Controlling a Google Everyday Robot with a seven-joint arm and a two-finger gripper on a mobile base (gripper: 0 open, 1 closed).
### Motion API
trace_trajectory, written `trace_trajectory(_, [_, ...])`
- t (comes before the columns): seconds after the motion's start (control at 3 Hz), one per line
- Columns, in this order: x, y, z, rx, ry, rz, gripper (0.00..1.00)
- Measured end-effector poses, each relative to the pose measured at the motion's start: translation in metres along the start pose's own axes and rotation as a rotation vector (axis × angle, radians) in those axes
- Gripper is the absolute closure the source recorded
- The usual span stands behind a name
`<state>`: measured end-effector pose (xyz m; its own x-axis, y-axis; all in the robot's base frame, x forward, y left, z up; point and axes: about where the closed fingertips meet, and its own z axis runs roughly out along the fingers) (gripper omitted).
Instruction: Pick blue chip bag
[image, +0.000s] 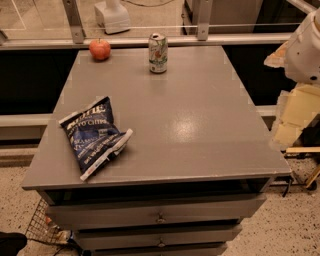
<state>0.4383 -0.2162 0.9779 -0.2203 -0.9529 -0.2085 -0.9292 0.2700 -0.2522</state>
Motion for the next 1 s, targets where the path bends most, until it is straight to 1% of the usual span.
trace_trajectory(0.33, [-0.001,-0.001,-0.003,0.006,-0.007,0.007,0.0])
trace_trajectory(0.67, [-0.019,-0.016,-0.002,0.005,-0.066,0.048,0.0])
trace_trajectory(1.0, [-0.078,-0.036,0.012,-0.023,-0.217,0.104,0.0])
